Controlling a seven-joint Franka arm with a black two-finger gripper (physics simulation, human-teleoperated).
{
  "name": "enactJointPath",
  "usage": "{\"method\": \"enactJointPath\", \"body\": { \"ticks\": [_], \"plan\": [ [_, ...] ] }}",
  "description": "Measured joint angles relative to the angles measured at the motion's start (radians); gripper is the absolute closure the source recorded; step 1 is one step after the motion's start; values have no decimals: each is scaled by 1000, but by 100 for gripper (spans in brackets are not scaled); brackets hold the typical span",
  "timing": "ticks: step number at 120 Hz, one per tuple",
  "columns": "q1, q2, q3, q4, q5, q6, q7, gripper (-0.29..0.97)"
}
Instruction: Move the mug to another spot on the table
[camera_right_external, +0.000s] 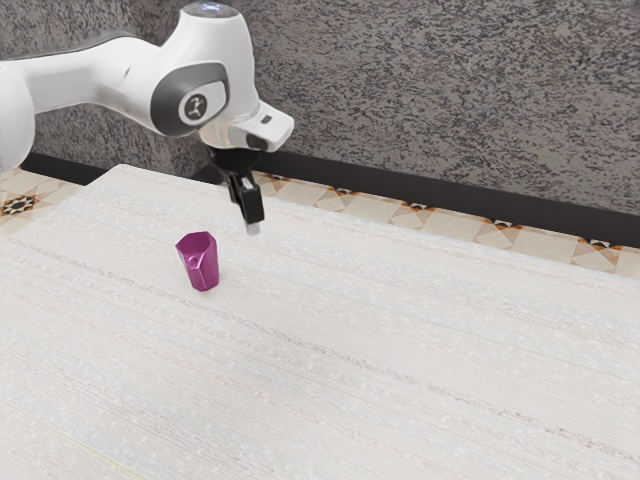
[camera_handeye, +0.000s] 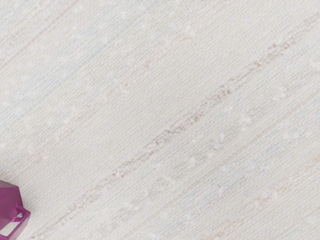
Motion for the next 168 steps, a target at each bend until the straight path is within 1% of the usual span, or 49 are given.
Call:
{"method": "enactJointPath", "body": {
  "ticks": [12,30,59,84,96,104,116,134,149,168],
  "plan": [
    [-5,1,0,0,1,-2,13,0],
    [10,45,7,0,4,-3,29,0],
    [21,74,84,-15,2,-3,28,0],
    [19,39,156,-68,-8,-3,-25,0],
    [19,28,187,-97,-24,6,-58,0],
    [21,18,201,-123,-44,26,-84,0],
    [16,20,236,-152,-92,78,-126,0],
    [18,64,286,-157,-152,165,-190,0],
    [18,116,310,-153,-173,227,-238,0],
    [19,189,322,-133,-180,290,-287,0]
  ]
}}
